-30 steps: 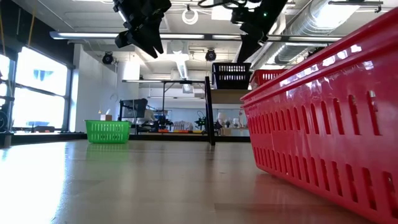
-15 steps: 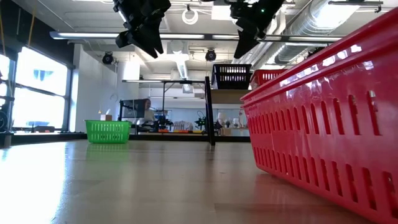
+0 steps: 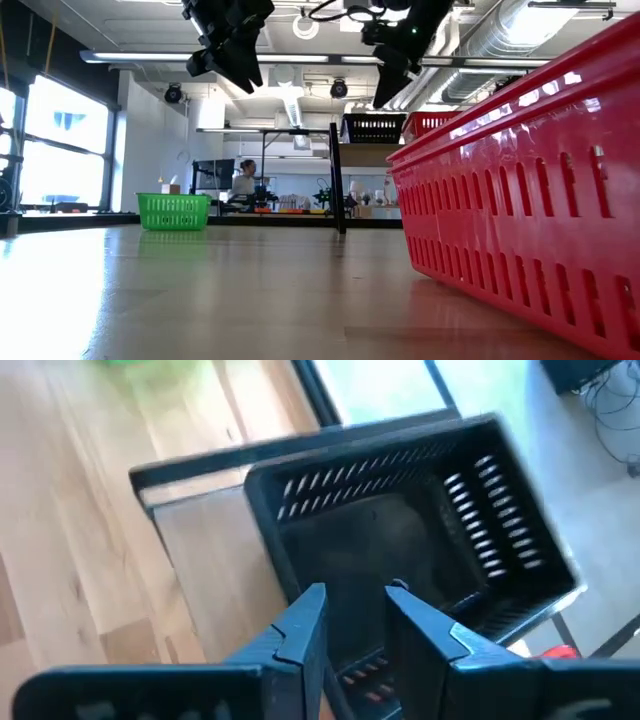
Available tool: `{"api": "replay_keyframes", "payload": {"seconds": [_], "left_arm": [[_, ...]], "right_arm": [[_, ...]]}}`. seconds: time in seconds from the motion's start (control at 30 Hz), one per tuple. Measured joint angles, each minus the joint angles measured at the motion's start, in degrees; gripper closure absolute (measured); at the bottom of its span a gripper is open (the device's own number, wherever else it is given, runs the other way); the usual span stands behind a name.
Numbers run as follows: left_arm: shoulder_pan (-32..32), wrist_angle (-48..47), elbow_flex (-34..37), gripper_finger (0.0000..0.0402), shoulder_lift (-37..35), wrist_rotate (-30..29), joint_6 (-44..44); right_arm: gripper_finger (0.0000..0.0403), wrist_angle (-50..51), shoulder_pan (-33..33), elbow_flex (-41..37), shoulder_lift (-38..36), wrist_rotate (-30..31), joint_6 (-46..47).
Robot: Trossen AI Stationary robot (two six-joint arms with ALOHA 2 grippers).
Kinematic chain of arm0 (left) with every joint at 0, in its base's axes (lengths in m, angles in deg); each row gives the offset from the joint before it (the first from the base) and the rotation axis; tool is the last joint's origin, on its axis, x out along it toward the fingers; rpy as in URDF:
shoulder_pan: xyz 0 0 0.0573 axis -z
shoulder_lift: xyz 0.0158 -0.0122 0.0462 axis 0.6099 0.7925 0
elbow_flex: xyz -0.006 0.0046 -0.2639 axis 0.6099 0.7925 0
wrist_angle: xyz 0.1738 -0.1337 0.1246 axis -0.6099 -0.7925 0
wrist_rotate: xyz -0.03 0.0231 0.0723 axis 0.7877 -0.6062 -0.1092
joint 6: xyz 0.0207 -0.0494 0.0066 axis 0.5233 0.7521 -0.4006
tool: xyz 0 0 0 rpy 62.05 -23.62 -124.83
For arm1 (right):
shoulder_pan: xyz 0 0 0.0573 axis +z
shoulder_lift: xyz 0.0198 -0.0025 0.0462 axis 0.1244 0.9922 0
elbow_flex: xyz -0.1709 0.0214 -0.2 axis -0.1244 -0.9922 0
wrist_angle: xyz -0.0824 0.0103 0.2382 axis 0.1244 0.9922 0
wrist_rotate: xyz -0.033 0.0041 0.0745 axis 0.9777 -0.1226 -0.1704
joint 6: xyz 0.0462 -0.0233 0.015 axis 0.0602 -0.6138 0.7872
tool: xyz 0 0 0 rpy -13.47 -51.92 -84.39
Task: Stack baskets on shelf by color
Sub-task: Stack the red bin on top of the red bin on the shelf
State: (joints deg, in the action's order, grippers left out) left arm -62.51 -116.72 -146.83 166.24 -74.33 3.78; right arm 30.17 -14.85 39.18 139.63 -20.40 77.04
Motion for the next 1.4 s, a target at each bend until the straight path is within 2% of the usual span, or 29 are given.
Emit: {"api": "replay_keyframes", "payload": {"seconds": [0.13,0.3,0.57,0.67,0.9,1.17,1.4], "left_arm": [[0.0,-0.03,0.0,0.0294,0.0,0.29,0.42],[0.08,-3.02,0.0,0.0294,0.0,4.08,-0.06],[2.76,-10.48,0.0,0.0294,0.0,6.23,-6.92],[3.53,-11.98,0.0,0.0294,0.0,6.16,-8.92],[5.34,-13.51,0.0,0.0294,0.0,6.14,-12.81],[5.64,-13.55,0.0,0.0294,0.0,5.97,-14.64],[5.64,-13.55,0.0,0.0294,0.0,5.97,-16.36]], "right_arm": [[0.0319,0.81,0.41,3.68,-0.07,-0.25,0.04],[0.0319,7.89,3.31,8.96,-0.13,-1.28,2.94],[0.0318,17.04,10.03,12.76,-0.15,-10.85,14.6],[0.0318,19.4,13.65,12.81,-0.15,-13.75,19.92],[0.0318,22.23,24.83,12.81,-0.15,-14.73,32.42],[0.0318,22.01,36.07,12.84,0.85,-16.85,40.92],[0.0312,21.64,44.16,12.84,4.63,-15.56,45.15]]}}
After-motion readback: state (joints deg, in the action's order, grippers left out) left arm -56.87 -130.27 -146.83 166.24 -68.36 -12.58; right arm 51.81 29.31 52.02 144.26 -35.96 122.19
